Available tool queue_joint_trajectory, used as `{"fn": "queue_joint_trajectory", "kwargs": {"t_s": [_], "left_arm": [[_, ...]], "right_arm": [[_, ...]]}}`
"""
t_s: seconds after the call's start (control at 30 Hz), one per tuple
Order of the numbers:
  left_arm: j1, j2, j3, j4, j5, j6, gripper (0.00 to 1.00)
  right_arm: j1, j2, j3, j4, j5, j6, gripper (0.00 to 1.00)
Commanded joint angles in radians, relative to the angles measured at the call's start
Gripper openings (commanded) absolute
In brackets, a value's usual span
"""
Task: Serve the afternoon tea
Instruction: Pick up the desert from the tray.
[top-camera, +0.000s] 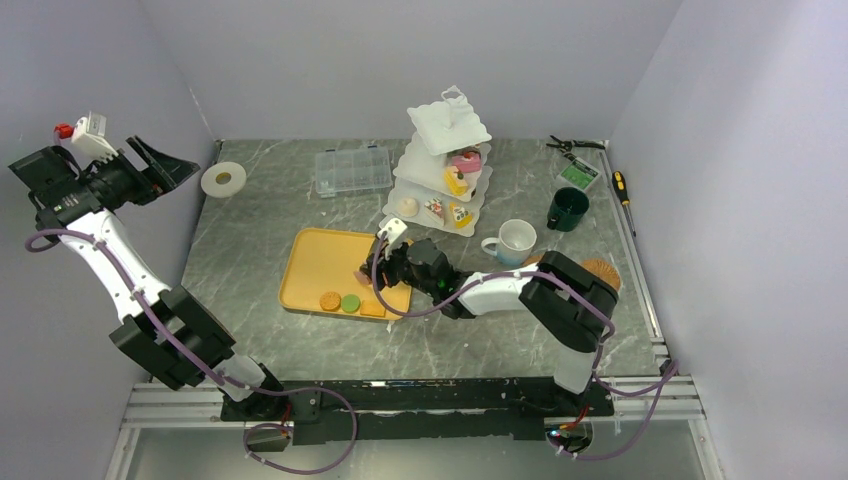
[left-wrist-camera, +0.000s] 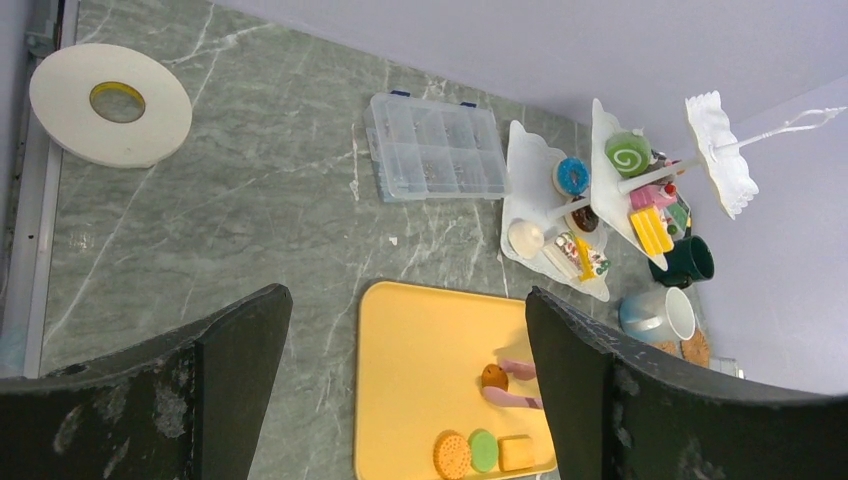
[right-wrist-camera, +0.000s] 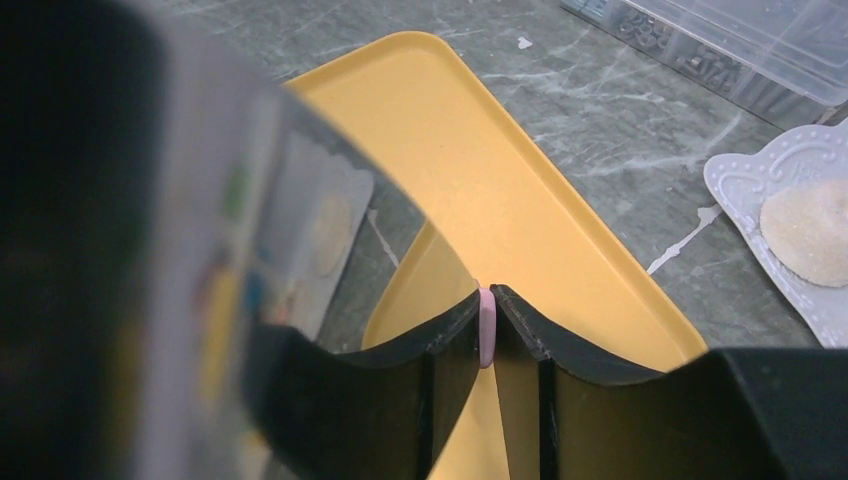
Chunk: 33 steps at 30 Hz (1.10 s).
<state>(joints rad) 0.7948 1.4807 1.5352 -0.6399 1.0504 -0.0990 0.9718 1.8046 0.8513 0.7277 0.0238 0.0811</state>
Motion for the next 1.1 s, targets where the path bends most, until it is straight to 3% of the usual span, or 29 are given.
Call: {"fn": "queue_joint_trajectory", "kwargs": {"t_s": [0.0, 0.27, 0.7, 1.07], "left_arm": [[0.008, -0.026, 0.033, 0.023, 0.037, -0.014, 0.93], [0.010, -0.028, 0.030, 0.028, 0.040, -0.019, 0.93], [0.010, -0.030, 0.028, 0.033, 0.046, -0.025, 0.93], [0.011, -0.033, 0.027, 0.036, 0.048, -0.025, 0.93]], "right_arm": [[0.007, -0.009, -0.002, -0.020, 0.004, -0.009, 0.56], [0.017, -0.080, 0.019, -0.043, 0.039, -0.071, 0.44], [0.008, -0.203, 0.100, -0.114, 0.055, -0.176, 0.42], [-0.139, -0.334, 0.326, -0.271, -0.012, -0.214, 0.42]]}}
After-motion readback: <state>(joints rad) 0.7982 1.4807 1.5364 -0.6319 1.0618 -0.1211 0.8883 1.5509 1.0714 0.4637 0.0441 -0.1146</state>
